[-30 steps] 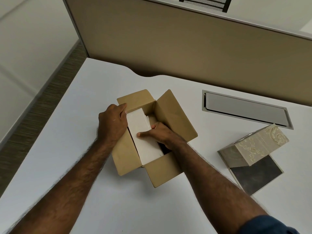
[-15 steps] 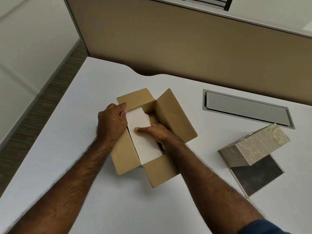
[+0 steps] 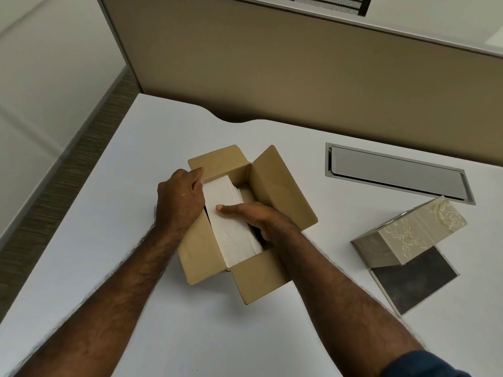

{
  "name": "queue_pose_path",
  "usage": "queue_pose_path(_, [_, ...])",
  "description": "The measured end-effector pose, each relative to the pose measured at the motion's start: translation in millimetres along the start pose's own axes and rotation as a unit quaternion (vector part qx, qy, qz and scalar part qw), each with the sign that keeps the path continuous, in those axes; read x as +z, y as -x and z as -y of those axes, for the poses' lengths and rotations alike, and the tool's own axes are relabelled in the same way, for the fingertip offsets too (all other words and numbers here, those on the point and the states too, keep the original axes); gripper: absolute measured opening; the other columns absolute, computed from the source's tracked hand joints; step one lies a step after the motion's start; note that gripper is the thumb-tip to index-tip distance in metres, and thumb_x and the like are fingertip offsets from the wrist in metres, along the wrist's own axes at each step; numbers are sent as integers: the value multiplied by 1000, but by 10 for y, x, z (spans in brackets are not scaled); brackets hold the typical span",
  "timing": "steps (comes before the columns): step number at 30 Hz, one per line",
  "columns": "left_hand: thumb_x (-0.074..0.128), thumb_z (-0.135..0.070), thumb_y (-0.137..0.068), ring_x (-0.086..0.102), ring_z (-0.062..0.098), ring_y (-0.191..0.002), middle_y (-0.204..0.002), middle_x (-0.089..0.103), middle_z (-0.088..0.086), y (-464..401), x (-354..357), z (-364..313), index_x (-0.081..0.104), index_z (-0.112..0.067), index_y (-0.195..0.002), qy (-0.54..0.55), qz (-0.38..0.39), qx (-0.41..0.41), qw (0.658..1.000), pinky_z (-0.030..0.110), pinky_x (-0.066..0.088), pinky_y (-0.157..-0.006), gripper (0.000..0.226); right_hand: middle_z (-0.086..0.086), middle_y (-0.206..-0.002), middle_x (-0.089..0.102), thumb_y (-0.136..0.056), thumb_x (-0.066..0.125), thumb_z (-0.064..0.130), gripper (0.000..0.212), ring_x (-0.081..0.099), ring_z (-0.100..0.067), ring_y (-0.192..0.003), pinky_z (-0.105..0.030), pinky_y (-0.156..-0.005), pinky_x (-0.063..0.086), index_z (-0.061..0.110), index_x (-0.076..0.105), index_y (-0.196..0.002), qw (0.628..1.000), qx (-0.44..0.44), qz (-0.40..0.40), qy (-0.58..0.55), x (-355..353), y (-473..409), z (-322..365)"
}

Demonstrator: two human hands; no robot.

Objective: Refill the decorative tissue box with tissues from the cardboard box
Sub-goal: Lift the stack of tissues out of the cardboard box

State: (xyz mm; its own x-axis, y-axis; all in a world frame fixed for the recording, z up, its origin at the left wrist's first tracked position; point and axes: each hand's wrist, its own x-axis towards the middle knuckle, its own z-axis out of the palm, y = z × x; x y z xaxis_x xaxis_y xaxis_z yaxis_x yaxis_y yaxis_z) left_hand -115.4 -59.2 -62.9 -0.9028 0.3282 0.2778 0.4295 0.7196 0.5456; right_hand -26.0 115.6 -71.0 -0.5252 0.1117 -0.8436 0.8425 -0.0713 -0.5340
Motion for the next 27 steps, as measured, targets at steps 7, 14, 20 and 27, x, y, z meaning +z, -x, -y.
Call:
queue_pose_path(7, [63,-17,-99,71,38,-88,-102,75,20,0,-7,-7,73,-5,-127,1,2,5,1000,52,57,-85,32,-7,-124,79,-37,101,71,120,78,-30,-110,-50,-103,62,17,64,-137,999,-51,9,-13,28,-19,-75])
queue_pose_path(14, [65,-17,-99,72,37,-92,-105,76,19,-18,-43,8,72,-6,-128,0,11,-3,1000,52,57,-87,32,-14,-122,82,-67,96,47,83,80,-35,-111,-51,-100,64,9,68,-134,991,-119,39,-46,-30,181,-12])
queue_pose_path(20, [51,-22,-102,69,38,-106,-114,76,17,-108,-126,91,73,-9,-126,37,37,-31,998,47,54,-97,36,-21,-129,78,-84,90,37,75,80,-32,-102,-41,-80,67,4,58,-144,983,-146,58,-98,-87,445,58])
queue_pose_path(27, [45,-40,-108,62,14,-117,-124,69,0,70,-632,-532,67,-14,-131,232,-1,-165,959,17,44,-94,40,-10,-111,80,-82,81,45,67,78,-27,-98,-41,-85,66,12,60,-136,962,-188,93,-176,-158,910,123])
